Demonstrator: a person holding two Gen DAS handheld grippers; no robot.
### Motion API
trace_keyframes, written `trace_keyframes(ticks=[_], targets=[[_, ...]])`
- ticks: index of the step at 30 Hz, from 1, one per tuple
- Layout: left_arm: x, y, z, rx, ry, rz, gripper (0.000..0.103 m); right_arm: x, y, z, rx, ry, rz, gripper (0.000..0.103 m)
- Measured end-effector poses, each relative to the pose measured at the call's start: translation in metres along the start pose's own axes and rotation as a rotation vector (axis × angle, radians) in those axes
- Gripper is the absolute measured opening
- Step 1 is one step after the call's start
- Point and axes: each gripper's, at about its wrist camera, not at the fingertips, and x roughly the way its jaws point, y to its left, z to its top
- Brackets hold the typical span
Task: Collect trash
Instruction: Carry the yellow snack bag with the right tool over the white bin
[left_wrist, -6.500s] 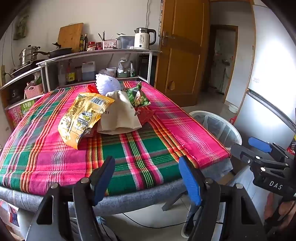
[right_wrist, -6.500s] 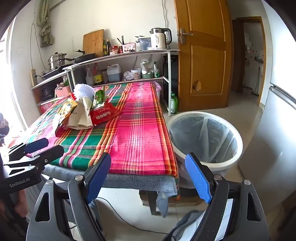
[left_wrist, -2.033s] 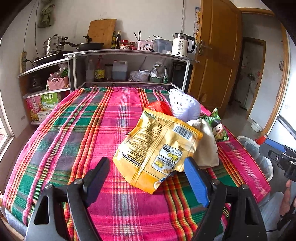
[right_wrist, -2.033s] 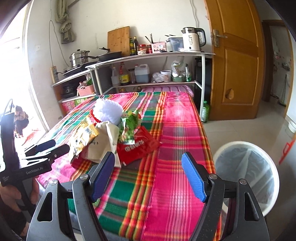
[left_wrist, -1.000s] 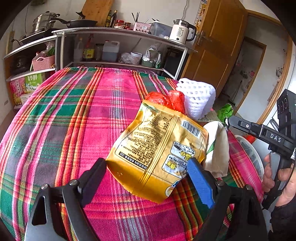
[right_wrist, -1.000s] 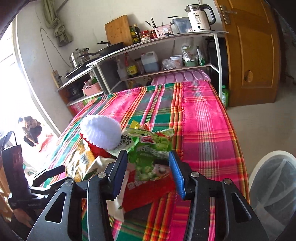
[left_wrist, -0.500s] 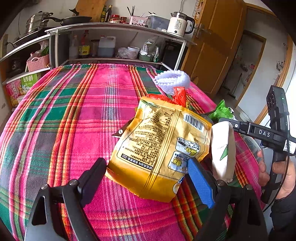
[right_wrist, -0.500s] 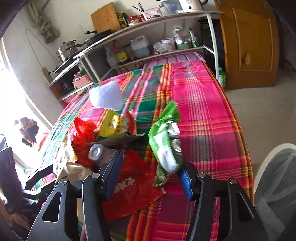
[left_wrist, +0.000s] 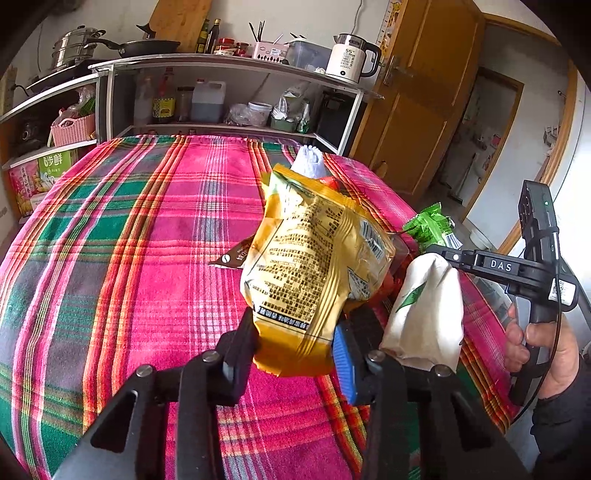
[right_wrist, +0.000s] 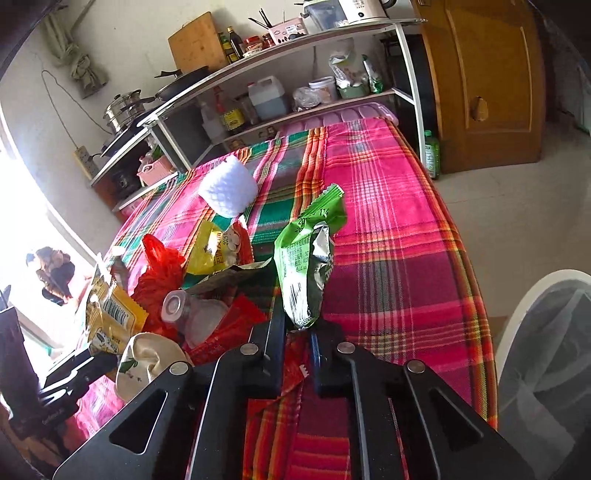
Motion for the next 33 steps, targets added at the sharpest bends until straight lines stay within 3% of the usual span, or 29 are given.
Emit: trace_keyframes(ticks=[17,24,33], targets=[[-0.052,-0.022,-0.003,0.036,-0.078,-0.006,0.036,-0.066,0.003,-0.029,-0.002,-0.061,0.022,0.011],[-0.044,-0.033,-0.011,0.055,-0.035,-0.018,0.047,-0.081,0.000,-0.045,-0.001,-0.063,0.027,0.011],[-0.057,-0.045,-0.011,0.069,-0.068,-0.021,0.047,-0.094,-0.009,-0.051,0.015,-0.079,0.028,0.011]])
